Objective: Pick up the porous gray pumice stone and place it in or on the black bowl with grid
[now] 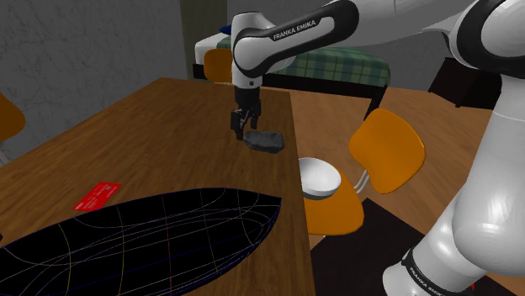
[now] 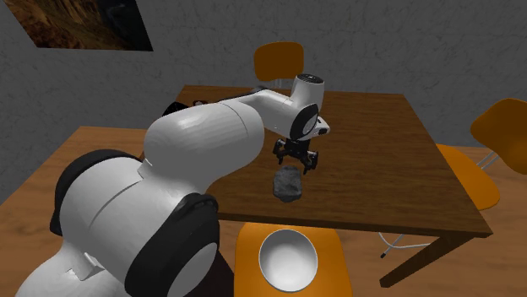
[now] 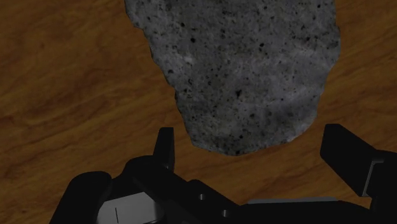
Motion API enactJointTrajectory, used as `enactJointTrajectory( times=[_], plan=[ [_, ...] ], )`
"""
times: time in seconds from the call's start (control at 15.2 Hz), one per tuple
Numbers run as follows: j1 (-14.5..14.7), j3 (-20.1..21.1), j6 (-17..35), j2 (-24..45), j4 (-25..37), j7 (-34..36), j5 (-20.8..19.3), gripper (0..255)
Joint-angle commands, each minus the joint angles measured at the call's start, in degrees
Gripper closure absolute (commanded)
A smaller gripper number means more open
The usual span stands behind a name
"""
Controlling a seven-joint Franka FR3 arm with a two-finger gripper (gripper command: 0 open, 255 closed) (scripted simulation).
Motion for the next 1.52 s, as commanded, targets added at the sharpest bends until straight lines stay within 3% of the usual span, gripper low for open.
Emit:
enactJointTrajectory(
  times=[0.0, 0.07, 0.66, 1.45],
  plan=[
    [0.0, 0.0, 0.0, 0.0, 0.0, 0.0, 0.0, 0],
    [0.0, 0.0, 0.0, 0.0, 0.0, 0.0, 0.0, 255],
    [0.0, 0.0, 0.01, 0.0, -0.01, 0.0, 0.0, 255],
    [-0.02, 0.14, -8.64, -1.87, 6.82, -0.3, 0.48, 255]
  ],
)
